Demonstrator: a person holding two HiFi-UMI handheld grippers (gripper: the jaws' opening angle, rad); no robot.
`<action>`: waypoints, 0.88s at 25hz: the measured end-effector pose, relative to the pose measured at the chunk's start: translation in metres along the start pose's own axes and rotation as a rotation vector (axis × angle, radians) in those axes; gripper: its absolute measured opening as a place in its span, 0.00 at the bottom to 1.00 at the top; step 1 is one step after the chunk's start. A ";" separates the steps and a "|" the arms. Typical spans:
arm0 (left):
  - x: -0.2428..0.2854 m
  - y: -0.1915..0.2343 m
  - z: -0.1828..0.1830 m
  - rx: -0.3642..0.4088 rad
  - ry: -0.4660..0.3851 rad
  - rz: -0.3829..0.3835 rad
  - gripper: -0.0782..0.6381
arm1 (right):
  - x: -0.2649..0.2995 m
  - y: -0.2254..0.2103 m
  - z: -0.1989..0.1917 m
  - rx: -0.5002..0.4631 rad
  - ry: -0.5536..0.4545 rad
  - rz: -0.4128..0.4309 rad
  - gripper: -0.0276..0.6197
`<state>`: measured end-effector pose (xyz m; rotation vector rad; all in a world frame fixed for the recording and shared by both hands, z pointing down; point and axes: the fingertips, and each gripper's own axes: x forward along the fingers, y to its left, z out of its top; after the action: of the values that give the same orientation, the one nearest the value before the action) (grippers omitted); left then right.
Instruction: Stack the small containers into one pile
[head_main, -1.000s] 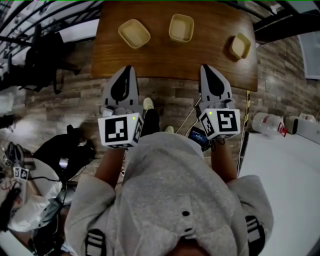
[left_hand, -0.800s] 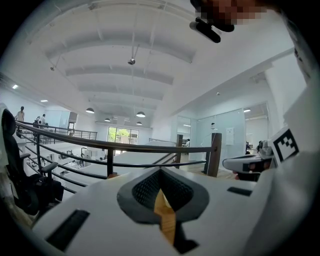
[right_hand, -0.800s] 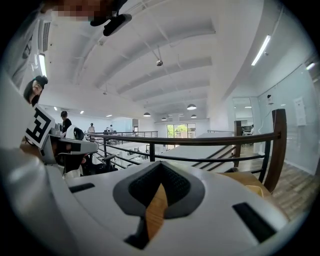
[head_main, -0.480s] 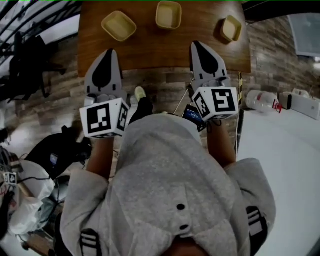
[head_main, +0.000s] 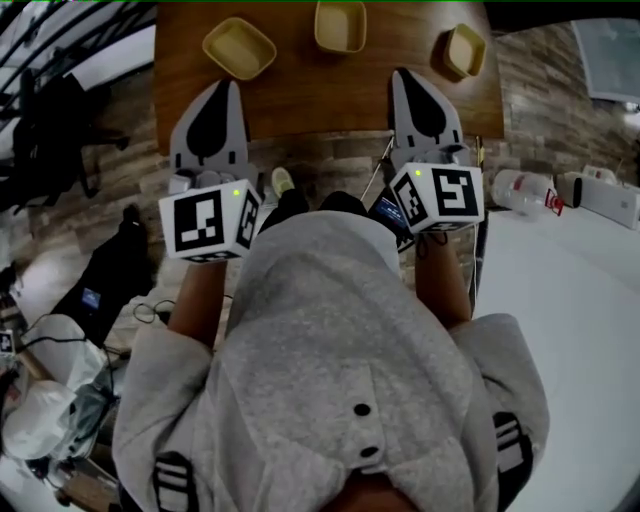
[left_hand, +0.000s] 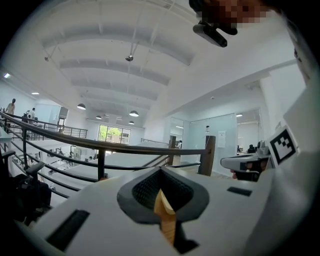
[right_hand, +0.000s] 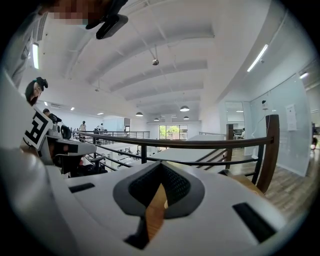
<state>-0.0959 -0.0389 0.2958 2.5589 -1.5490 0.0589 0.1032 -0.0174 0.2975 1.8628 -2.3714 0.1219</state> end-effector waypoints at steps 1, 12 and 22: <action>0.004 0.019 0.000 -0.010 0.005 -0.006 0.12 | 0.016 0.013 0.000 -0.003 0.010 -0.001 0.06; 0.023 0.157 -0.006 -0.077 -0.001 -0.023 0.12 | 0.119 0.106 0.002 -0.066 0.039 -0.003 0.06; 0.019 0.122 -0.003 -0.071 -0.008 -0.036 0.12 | 0.089 0.076 0.009 -0.091 0.030 -0.030 0.06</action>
<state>-0.1947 -0.1109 0.3143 2.5344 -1.4793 -0.0095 0.0081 -0.0862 0.3028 1.8411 -2.2878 0.0375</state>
